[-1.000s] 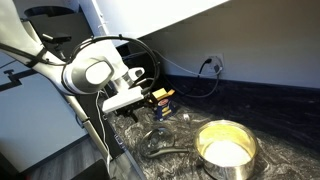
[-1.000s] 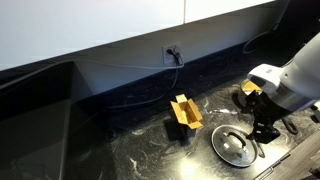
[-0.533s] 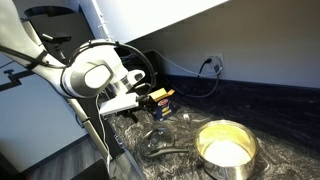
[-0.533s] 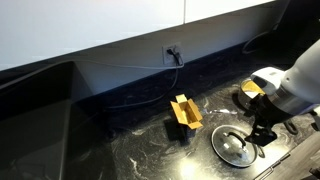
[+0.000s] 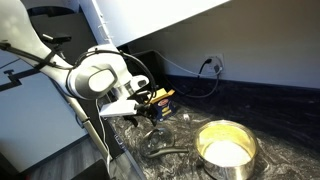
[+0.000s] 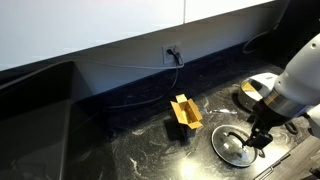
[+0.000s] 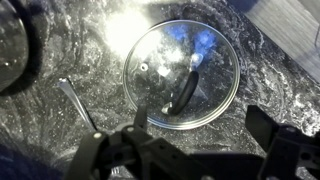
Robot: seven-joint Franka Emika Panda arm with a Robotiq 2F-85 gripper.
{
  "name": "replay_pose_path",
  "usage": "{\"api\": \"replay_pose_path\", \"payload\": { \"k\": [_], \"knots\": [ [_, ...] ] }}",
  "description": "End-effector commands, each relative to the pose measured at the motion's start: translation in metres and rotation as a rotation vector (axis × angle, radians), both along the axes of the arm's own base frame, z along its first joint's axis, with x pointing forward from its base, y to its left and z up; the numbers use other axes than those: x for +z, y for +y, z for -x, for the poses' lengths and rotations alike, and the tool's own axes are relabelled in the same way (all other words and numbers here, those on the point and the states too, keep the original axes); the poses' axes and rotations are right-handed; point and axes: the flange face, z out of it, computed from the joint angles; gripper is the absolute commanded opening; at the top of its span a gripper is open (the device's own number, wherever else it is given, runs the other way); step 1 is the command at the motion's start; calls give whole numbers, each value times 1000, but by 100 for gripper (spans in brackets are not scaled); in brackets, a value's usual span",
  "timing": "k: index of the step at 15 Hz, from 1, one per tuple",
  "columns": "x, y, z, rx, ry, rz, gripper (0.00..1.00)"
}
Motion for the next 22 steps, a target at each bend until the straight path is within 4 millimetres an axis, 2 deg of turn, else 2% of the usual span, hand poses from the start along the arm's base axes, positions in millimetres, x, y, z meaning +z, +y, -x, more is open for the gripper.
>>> {"api": "replay_pose_path", "payload": {
  "k": [1,10,11,13,20,22],
  "knots": [
    [-11,5,-9,-102,50,-1,100],
    [-39,10,-26,-198,88,-61,100],
    [-42,10,-27,-204,93,-66,75],
    [-46,10,-28,-216,102,-68,66],
    [-52,5,-32,-228,113,-70,12],
    [-52,4,-33,-229,112,-69,0]
  ]
}}
